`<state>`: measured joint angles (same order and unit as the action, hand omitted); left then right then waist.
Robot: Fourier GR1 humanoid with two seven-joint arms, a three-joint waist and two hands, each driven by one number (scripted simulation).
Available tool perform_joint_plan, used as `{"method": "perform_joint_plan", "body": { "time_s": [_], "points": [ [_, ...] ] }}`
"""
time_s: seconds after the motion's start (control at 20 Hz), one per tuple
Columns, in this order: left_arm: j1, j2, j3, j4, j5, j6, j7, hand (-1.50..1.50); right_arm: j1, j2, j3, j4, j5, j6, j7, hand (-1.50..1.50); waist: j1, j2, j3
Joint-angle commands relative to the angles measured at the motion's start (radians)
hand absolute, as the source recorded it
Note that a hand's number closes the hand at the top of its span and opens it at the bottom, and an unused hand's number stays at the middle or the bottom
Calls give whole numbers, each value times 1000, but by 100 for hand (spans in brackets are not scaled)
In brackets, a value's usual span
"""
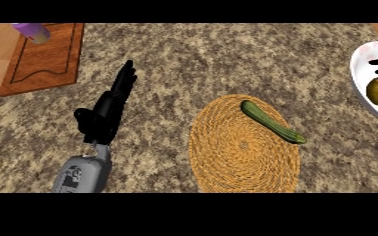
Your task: Pick the lemon from the placemat and place it in the bowl
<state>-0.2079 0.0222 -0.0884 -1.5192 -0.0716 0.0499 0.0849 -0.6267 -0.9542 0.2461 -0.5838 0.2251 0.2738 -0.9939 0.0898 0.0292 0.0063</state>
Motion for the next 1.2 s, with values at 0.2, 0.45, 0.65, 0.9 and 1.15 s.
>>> {"method": "perform_joint_plan", "body": {
  "time_s": [0.2, 0.45, 0.65, 0.9, 1.15],
  "points": [
    [2, 30, 46, 33, 29, -20, -13, 0, -62, 36, -56, 60, -164, 262, -181, -150, -25, -2, 0],
    [5, -1, 17, -1, 10, 5, -1, 0, -90, -5, -102, 110, -277, 384, -104, -150, -26, -4, 1],
    [5, 11, 27, 2, 16, -2, 7, 0, -117, -44, -96, 129, -322, 483, -12, -150, -21, -1, 0],
    [-18, 9, 21, -14, 17, -5, 26, 0, -106, -47, -99, 150, -391, 555, 68, -150, -18, 4, 5],
    [16, 6, 20, 4, 22, -12, -5, 0, -80, -58, -89, 117, -439, 613, 87, -150, -28, 7, 7]
  ]
}}
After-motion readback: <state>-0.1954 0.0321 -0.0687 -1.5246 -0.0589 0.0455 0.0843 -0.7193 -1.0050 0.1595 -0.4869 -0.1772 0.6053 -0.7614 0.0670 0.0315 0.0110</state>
